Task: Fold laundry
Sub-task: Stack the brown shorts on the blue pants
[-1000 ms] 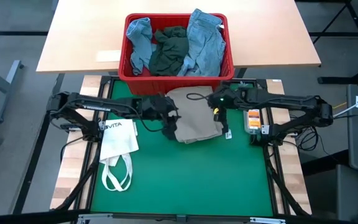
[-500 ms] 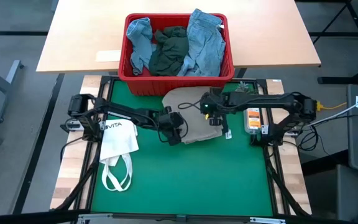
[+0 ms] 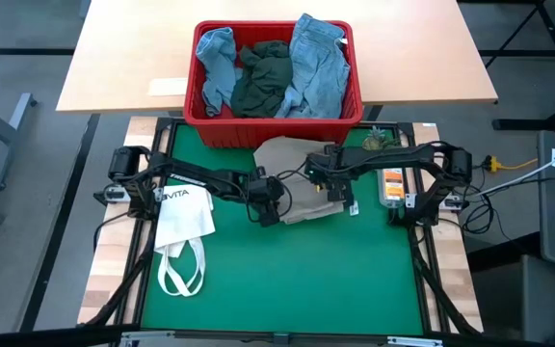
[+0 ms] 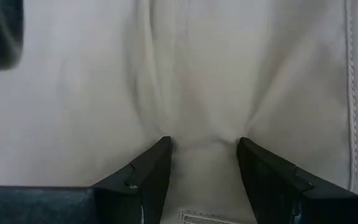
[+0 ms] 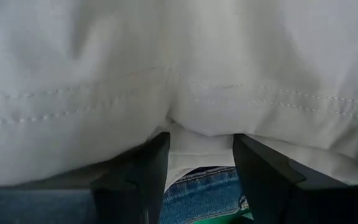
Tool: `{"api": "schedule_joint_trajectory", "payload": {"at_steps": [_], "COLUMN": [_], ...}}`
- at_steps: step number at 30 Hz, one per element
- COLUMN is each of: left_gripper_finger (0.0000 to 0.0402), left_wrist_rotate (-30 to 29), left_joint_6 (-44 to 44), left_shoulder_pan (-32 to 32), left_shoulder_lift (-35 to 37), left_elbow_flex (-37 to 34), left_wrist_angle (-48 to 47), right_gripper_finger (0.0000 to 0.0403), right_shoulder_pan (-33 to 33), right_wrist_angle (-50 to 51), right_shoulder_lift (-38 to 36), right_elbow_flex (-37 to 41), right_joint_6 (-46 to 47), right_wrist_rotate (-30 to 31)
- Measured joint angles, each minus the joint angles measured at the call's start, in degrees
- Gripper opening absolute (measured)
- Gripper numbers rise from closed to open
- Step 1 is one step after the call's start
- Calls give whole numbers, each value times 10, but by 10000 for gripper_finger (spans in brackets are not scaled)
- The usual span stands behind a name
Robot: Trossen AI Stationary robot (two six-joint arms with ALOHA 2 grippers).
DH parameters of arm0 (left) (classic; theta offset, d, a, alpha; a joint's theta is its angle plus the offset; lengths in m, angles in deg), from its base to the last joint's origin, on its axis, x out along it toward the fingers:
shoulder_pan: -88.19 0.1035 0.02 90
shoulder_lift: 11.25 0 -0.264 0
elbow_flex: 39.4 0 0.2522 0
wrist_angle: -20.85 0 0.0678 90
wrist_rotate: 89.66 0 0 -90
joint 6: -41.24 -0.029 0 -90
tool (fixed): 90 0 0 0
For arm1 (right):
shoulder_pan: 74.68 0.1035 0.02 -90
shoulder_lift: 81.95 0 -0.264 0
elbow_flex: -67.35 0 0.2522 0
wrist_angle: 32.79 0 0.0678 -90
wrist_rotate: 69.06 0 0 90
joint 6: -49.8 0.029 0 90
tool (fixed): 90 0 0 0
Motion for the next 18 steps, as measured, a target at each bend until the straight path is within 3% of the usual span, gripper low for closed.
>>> {"api": "schedule_joint_trajectory", "payload": {"at_steps": [7,18], "left_gripper_finger": [182,182], "left_wrist_rotate": [12,36], "left_joint_6": [-27,-28], "left_shoulder_pan": [0,-9], "left_shoulder_lift": [41,88], "left_elbow_flex": [-3,-3], "left_wrist_angle": [-30,5], "right_gripper_finger": [184,184], "right_shoulder_pan": [0,15], "right_wrist_angle": [39,57], "right_shoulder_lift": [-41,-128], "right_elbow_flex": [3,3], "right_joint_6": [-1,10], "right_wrist_rotate": [-8,-6]}}
